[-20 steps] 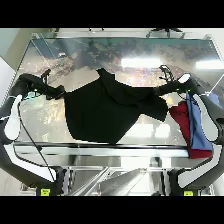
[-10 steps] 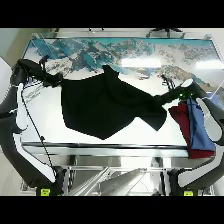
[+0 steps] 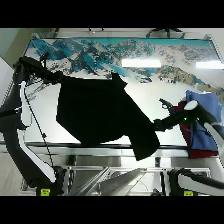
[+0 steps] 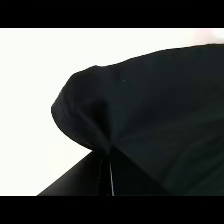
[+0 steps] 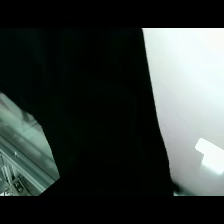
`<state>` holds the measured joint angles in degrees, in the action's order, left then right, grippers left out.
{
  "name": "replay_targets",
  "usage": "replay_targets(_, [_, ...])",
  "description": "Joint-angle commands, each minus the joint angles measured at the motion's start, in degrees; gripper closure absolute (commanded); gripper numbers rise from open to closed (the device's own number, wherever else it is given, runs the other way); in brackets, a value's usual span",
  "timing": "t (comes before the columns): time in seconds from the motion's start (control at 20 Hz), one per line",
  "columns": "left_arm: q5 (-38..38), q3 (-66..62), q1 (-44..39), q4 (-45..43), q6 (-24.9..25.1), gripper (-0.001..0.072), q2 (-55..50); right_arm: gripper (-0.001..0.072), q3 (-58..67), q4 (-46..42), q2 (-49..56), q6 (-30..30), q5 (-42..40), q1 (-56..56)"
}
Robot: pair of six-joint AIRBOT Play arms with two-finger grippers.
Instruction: Fold the shirts.
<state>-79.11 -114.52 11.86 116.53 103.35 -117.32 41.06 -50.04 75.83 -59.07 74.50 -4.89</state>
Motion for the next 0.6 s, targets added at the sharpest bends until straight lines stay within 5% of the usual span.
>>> replay_targets(0.0, [-2.51, 0.33, -0.52, 0.13, 0.35, 0.0687, -0.26, 0.0681, -6.21, 1.01, -7.87, -1.95, -3.85, 0.07])
replay_targets(0.1, [-2.69, 0.33, -1.64, 0.13, 0.35, 0.0687, -0.26, 0.0539, -6.21, 1.22, -7.91, -1.70, -6.80, 0.07])
replay_targets(0.2, [-3.56, 0.33, -2.36, 0.13, 0.35, 0.0687, -0.24, 0.0532, -5.46, 1.22, -7.93, 2.43, -9.75, 0.04])
replay_targets(0.3, [-4.94, 0.33, -3.13, 0.02, 0.83, 0.0687, -0.24, 0.0288, -2.95, 1.20, -7.98, 3.63, -8.81, 0.09])
replay_targets(0.55, [-6.23, 0.33, -2.95, 0.00, 1.14, 0.0687, -0.26, 0.0248, 3.98, -2.01, -7.93, 3.80, -8.74, 0.09])
